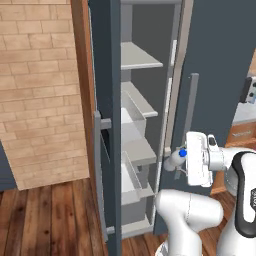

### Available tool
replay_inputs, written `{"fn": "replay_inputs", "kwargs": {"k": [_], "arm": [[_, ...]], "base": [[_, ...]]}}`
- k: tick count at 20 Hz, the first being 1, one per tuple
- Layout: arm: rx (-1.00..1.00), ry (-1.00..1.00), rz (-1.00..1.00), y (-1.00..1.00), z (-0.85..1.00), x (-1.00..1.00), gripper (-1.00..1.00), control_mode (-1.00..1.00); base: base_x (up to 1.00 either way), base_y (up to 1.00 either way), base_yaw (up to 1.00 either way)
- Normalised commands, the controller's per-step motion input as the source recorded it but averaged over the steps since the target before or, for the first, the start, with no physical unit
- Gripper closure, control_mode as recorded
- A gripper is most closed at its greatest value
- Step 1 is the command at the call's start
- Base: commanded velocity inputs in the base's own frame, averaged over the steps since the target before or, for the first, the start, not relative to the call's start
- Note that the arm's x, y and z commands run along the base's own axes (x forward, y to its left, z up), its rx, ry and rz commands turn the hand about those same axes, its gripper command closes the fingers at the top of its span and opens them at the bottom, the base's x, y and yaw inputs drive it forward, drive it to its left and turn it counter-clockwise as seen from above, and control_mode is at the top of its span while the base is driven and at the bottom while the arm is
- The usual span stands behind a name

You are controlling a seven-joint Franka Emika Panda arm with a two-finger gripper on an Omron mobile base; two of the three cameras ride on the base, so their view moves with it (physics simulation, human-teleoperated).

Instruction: Take the bottled waters from the counter and place them in the freezer to freeze. Close the freezer door after placing the bottles.

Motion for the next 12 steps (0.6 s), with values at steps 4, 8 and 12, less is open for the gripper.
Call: {"fn": "replay_inputs", "kwargs": {"k": [4, 8, 12], "arm": [[0.00, 0.00, 0.00, 0.00, 0.00, 0.00, 1.00, 1.00], [0.00, 0.00, 0.00, 0.00, 0.00, 0.00, 1.00, 1.00], [0.00, 0.00, 0.00, 0.00, 0.00, 0.00, 1.00, 1.00]], "base": [[0.43, 0.04, -0.01], [0.24, -0.19, 0.01], [0.00, -0.65, 0.07]]}}
